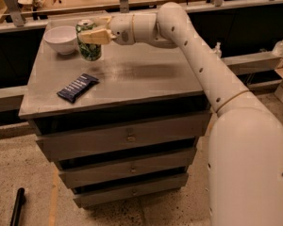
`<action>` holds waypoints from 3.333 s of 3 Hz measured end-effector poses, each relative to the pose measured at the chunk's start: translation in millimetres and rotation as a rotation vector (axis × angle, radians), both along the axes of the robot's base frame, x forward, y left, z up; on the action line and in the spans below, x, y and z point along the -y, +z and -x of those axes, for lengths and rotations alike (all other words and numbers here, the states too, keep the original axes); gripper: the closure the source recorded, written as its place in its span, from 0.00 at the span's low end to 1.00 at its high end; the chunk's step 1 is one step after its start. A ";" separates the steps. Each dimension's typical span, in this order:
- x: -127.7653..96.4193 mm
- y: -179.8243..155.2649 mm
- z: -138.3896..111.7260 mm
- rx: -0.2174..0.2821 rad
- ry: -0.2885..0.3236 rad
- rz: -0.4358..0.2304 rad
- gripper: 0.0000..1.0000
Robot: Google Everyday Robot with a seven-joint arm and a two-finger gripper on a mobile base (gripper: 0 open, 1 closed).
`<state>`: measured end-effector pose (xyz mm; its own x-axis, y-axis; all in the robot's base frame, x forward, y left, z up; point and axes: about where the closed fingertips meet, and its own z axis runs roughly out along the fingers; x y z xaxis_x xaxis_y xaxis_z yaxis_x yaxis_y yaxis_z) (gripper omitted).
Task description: Move green can near rxbar blueberry
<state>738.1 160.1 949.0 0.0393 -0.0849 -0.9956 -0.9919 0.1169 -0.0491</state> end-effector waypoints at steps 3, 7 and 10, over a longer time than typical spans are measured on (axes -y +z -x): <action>13.2 -14.3 38.9 -0.026 -0.026 0.052 0.59; 4.4 -15.2 42.2 -0.028 -0.012 0.052 0.00; 29.6 5.8 40.9 0.045 -0.125 0.082 0.00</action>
Offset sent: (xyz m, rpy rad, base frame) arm -0.0509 -0.0333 -0.0199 -0.0702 0.0509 -0.0656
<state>697.1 130.5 954.9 0.0678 -0.1732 -0.9826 -0.9664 0.2334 -0.1078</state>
